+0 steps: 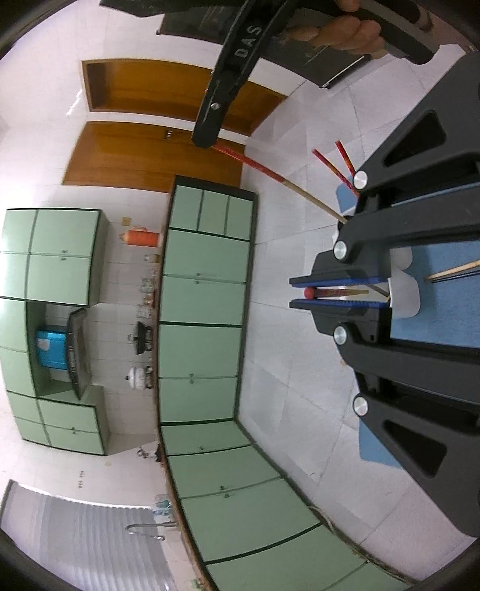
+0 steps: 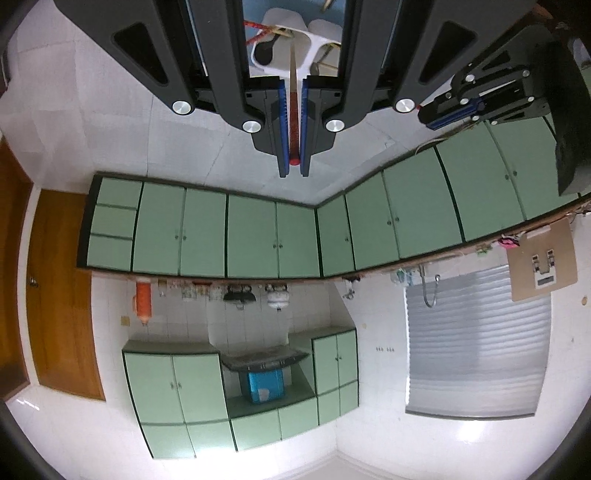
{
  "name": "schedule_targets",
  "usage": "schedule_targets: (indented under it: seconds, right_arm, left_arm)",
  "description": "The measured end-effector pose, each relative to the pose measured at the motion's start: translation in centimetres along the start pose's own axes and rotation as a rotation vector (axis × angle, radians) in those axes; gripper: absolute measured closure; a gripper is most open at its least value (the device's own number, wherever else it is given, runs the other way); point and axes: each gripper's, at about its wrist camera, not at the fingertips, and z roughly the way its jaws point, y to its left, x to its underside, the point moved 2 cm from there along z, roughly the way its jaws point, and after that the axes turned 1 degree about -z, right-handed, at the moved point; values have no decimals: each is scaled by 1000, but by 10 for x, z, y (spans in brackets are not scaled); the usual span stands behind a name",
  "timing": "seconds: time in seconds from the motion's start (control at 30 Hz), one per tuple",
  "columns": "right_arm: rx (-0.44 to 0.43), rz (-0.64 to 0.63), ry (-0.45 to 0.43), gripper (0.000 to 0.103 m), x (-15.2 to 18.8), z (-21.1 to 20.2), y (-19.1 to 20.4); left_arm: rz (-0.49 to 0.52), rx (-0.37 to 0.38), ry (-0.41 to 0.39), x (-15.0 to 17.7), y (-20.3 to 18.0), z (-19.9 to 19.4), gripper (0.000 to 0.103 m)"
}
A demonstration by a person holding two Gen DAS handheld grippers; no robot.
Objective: Organize utensils
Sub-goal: 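Lower both chopsticks into the holder compartments and open both tools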
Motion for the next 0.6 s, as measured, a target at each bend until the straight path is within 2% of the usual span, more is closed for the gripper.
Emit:
schedule_targets:
  seconds: [0.4, 0.43, 0.47, 0.5, 0.6]
  right_arm:
    - [-16, 13, 121, 97, 49, 33, -6]
    - [-14, 9, 125, 96, 51, 34, -5]
    - [-8, 8, 126, 94, 53, 33, -5]
    - [-7, 8, 126, 90, 52, 32, -5]
    - [5, 16, 102, 74, 52, 23, -8]
  left_arm:
    - [-3, 19, 93, 23, 8, 43, 96]
    - [-6, 24, 99, 24, 10, 43, 94]
    - [-9, 26, 102, 24, 11, 42, 85]
    - [-13, 23, 97, 24, 12, 40, 71]
    - [-23, 30, 80, 25, 15, 32, 66]
